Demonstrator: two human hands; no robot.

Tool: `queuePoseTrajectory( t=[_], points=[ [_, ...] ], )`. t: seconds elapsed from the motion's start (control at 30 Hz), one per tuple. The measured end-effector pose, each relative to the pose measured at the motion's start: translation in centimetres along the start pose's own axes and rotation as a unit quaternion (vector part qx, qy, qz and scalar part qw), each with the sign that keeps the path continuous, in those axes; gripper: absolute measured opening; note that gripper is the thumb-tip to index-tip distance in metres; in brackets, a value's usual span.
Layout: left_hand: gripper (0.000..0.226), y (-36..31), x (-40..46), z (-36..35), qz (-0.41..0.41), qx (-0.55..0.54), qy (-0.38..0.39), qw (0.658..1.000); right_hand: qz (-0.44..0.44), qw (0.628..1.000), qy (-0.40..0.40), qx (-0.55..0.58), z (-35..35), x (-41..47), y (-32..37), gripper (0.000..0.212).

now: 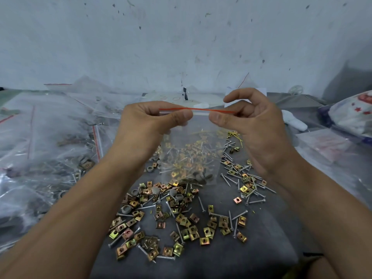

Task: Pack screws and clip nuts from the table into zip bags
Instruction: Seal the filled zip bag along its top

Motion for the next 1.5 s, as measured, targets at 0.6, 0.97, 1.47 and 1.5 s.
queuePoseTrajectory(
  t=[0.6,0.97,1.47,1.5],
  points=[
    [0.04,0.7,-0.2,1.1,0.074,-0.019,0.071,0.995,0.017,0.999,-0.019,0.038,0.8,-0.1,-0.5,0.036],
    [0.018,0.6,-0.8,-1.2,0.063,-0.036,0.064,0.995,0.014,1.0,0.02,0.012,-0.2,-0.8,-0.7,0.037],
    [0.027,-0.6,0.1,0.2,-0.028,0.061,-0.016,0.998,0.11,0.992,-0.009,-0.069,-0.2,0.2,0.2,0.043],
    [0.026,-0.8,0.1,0.5,-0.034,0.078,-0.022,0.996,0.115,0.991,-0.016,-0.072,0.3,0.5,0.2,0.043]
  ],
)
Point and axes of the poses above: each hand's wrist, its own x-axis towards the middle knuckle, its own z-axis out of the back of the hand, y = z × x, the point moved 2 cm from there along x, towards the middle knuckle, and after that the axes turned 9 degrees about z, right-handed, at the moved point
